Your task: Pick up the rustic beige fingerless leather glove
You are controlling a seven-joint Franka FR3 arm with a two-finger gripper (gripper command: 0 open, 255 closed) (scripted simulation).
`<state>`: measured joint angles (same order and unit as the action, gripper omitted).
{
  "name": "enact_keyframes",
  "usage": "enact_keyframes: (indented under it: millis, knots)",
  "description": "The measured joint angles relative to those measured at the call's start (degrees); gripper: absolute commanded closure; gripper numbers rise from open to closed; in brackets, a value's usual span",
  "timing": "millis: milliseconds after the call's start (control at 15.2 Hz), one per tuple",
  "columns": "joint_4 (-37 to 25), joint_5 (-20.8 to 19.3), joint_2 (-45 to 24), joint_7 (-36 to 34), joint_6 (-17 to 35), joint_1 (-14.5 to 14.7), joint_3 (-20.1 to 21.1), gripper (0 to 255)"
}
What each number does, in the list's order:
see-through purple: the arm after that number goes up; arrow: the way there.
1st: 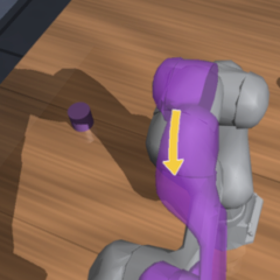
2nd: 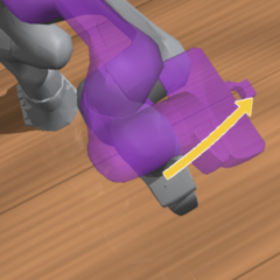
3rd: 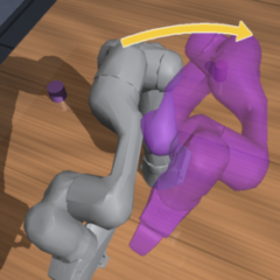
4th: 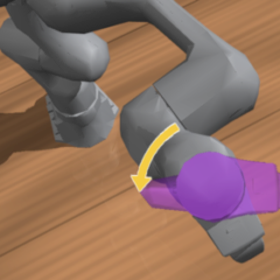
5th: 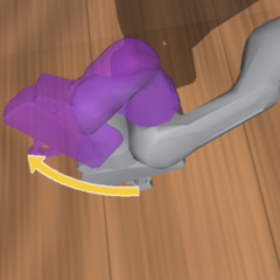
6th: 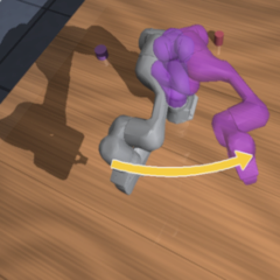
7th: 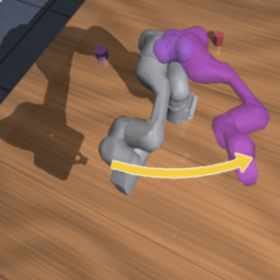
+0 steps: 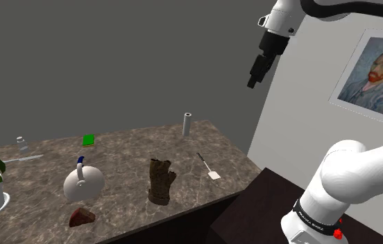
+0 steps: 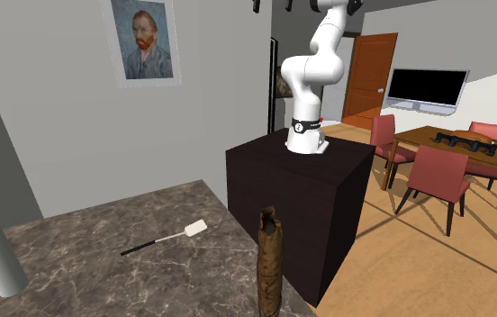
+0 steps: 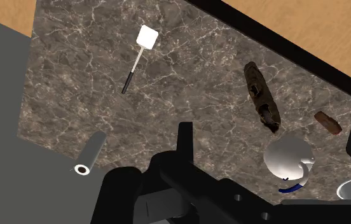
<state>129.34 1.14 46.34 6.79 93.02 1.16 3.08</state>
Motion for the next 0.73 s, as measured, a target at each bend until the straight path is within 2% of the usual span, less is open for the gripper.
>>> enact_keyframes:
  millis: [198,726]
  knots:
    - [1.97,0.16,-0.35,0.57,2.38,0.35,0.01,0]
    - [12.69,1.43,-5.37,3.96,18.81,2.71,0.43,0]
